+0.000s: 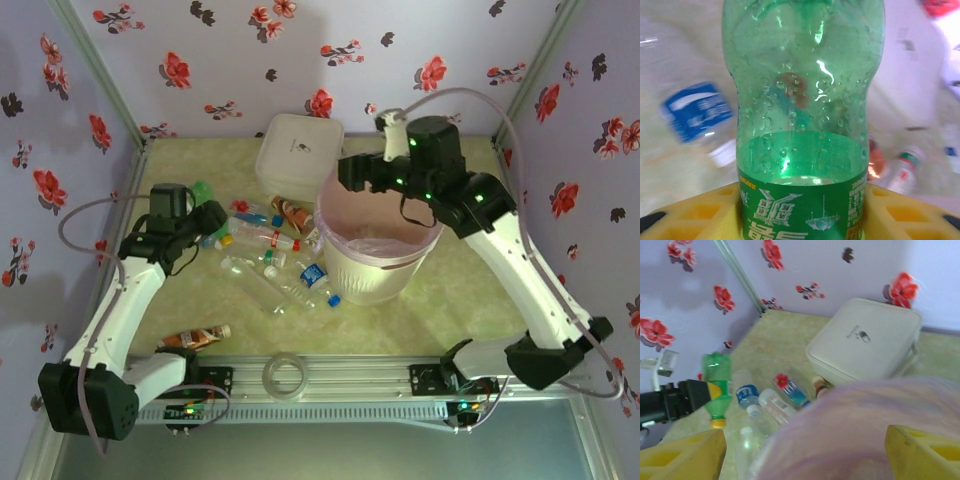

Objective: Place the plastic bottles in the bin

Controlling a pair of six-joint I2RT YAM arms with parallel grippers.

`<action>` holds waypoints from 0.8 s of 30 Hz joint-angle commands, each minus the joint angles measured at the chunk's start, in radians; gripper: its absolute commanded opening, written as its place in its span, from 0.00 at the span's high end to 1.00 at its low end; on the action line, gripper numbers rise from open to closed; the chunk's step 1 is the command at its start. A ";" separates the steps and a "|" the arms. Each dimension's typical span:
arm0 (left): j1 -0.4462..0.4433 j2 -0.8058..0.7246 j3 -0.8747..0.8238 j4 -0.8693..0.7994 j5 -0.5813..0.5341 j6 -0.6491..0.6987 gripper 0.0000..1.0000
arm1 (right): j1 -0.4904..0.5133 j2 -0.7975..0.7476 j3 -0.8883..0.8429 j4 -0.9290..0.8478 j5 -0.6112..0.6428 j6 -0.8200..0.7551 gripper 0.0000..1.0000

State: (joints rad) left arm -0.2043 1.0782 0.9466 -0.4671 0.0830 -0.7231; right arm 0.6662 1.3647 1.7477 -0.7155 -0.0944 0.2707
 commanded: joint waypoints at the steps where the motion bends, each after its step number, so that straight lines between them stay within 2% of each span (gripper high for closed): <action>1: -0.056 -0.020 0.027 0.197 0.129 0.073 1.00 | 0.090 0.085 0.127 -0.024 0.079 -0.035 0.16; 5: -0.124 -0.024 0.004 0.349 0.283 0.136 1.00 | 0.144 0.167 0.200 0.029 0.026 -0.010 0.16; 8: -0.183 -0.029 -0.023 0.462 0.333 0.164 1.00 | 0.166 0.227 0.243 0.081 -0.033 0.027 0.15; 13: -0.250 -0.050 -0.065 0.610 0.369 0.210 1.00 | 0.173 0.308 0.302 0.094 -0.063 0.068 0.12; 24: -0.281 -0.065 -0.074 0.650 0.374 0.239 1.00 | 0.147 0.444 0.404 -0.001 -0.077 0.129 0.08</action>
State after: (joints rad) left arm -0.4789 1.0447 0.8848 0.1196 0.4324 -0.5129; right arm 0.8261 1.7840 2.1170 -0.6804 -0.1429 0.3618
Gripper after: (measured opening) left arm 0.508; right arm 0.921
